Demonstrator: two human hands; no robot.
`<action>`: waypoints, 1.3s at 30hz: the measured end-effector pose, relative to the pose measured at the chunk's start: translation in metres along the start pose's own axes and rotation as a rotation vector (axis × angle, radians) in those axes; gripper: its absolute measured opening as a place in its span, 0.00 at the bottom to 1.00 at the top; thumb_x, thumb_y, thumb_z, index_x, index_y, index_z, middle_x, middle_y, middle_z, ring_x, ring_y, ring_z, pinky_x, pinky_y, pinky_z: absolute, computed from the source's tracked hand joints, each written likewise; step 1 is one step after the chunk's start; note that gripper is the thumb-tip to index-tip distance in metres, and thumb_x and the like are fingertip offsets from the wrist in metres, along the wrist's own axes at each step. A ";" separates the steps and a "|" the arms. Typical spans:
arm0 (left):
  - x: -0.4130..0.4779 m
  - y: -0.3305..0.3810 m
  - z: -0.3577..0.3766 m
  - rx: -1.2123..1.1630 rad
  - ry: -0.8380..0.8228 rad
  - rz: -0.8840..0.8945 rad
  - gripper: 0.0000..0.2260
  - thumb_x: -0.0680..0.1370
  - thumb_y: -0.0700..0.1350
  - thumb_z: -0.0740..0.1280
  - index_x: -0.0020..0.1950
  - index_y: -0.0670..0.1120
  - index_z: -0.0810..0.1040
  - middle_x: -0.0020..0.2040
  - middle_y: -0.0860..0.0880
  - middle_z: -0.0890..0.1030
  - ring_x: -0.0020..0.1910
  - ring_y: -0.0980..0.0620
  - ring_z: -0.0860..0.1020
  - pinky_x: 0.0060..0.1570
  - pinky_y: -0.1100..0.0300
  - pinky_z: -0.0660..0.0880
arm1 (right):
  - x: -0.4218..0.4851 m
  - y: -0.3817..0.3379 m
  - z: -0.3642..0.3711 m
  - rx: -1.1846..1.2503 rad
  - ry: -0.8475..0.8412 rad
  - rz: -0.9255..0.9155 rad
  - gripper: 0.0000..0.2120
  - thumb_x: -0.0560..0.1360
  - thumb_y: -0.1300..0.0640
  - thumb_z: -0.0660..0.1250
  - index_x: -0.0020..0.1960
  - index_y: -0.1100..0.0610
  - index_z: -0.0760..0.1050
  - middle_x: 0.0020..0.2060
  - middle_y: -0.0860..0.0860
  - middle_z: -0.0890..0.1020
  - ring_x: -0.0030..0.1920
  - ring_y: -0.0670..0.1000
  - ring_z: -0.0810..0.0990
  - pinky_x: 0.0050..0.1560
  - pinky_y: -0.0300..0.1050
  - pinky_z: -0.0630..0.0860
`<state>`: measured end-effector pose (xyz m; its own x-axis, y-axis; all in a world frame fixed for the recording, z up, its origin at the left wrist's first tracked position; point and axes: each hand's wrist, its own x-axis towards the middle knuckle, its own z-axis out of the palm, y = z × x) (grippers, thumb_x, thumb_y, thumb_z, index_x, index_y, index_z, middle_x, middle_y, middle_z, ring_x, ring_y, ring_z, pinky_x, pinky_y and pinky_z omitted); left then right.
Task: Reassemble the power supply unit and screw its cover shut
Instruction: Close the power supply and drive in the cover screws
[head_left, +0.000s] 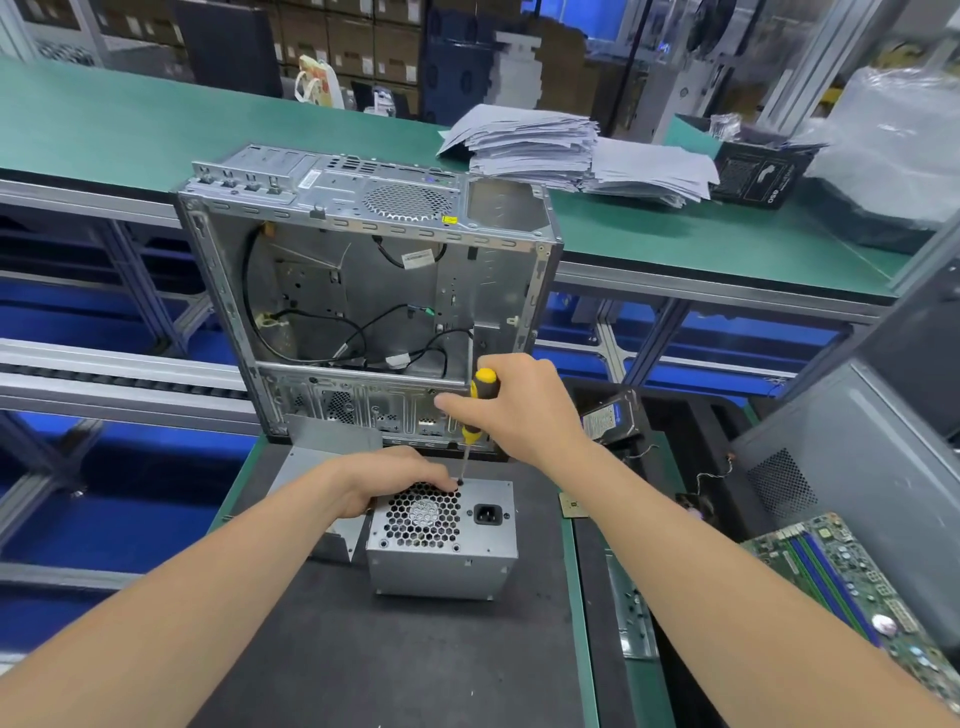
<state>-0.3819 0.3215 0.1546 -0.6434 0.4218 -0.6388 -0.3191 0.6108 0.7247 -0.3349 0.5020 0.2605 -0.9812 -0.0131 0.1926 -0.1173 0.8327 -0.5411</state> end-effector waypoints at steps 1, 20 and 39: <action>0.000 0.000 0.000 -0.011 0.003 0.000 0.31 0.62 0.60 0.77 0.62 0.49 0.80 0.64 0.48 0.80 0.65 0.48 0.76 0.70 0.48 0.70 | 0.000 0.003 0.001 -0.004 0.003 -0.012 0.24 0.73 0.39 0.76 0.33 0.52 0.68 0.27 0.48 0.76 0.34 0.52 0.78 0.36 0.51 0.76; -0.006 -0.002 -0.003 -0.077 -0.113 0.123 0.09 0.78 0.47 0.74 0.54 0.43 0.86 0.54 0.45 0.87 0.53 0.48 0.83 0.58 0.56 0.76 | -0.015 0.016 0.006 0.195 0.023 -0.050 0.15 0.75 0.44 0.75 0.45 0.47 0.70 0.33 0.50 0.82 0.32 0.50 0.78 0.36 0.48 0.76; -0.006 -0.001 -0.006 -0.102 -0.162 0.132 0.07 0.80 0.46 0.72 0.56 0.50 0.88 0.56 0.52 0.86 0.58 0.52 0.80 0.61 0.62 0.74 | -0.011 0.008 0.005 0.258 -0.008 -0.054 0.20 0.70 0.42 0.81 0.41 0.51 0.72 0.31 0.48 0.79 0.32 0.51 0.80 0.37 0.54 0.81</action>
<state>-0.3814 0.3140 0.1593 -0.5669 0.6008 -0.5636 -0.3130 0.4757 0.8220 -0.3260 0.5059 0.2500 -0.9736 -0.0585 0.2207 -0.2033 0.6621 -0.7213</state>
